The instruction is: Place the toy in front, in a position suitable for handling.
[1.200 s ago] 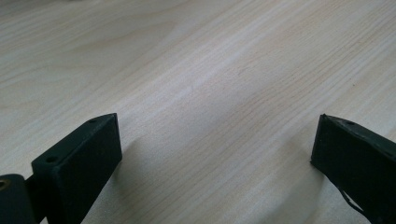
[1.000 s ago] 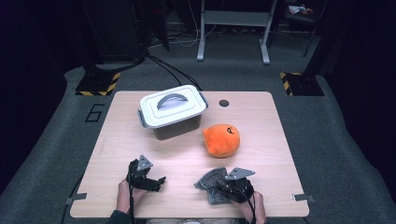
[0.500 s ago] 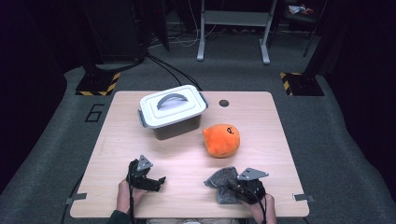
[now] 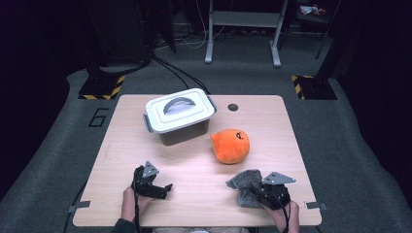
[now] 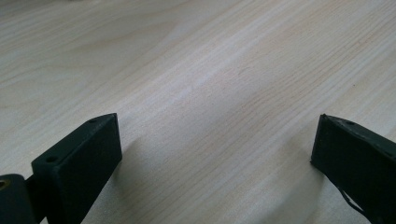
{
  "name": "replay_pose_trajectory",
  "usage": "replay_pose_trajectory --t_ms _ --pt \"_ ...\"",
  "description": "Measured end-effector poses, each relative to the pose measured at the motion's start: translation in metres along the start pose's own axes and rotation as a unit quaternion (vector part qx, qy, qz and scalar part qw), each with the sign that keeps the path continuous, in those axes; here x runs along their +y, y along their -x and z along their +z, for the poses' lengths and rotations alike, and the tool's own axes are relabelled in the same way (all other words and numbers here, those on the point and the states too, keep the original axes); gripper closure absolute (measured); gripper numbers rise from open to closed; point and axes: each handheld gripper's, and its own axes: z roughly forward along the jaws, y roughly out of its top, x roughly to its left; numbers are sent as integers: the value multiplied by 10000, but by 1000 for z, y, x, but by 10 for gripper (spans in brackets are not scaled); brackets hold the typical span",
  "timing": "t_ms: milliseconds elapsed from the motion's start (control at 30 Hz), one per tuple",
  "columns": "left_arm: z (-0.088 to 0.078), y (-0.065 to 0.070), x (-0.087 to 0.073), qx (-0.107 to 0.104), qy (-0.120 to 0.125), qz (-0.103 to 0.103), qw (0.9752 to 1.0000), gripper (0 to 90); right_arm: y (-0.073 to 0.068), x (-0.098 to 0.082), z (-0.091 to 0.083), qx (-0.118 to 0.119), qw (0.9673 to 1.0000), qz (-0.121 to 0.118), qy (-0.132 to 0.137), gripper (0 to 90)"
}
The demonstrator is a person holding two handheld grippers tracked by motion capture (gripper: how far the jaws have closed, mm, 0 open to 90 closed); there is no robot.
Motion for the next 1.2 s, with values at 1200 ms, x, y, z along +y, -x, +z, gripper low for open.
replay_pose_trajectory --t_ms 1200 --pt "0 0 0 -17 -22 -18 10000 13 88 30 2 -1149 9909 662 221 724"
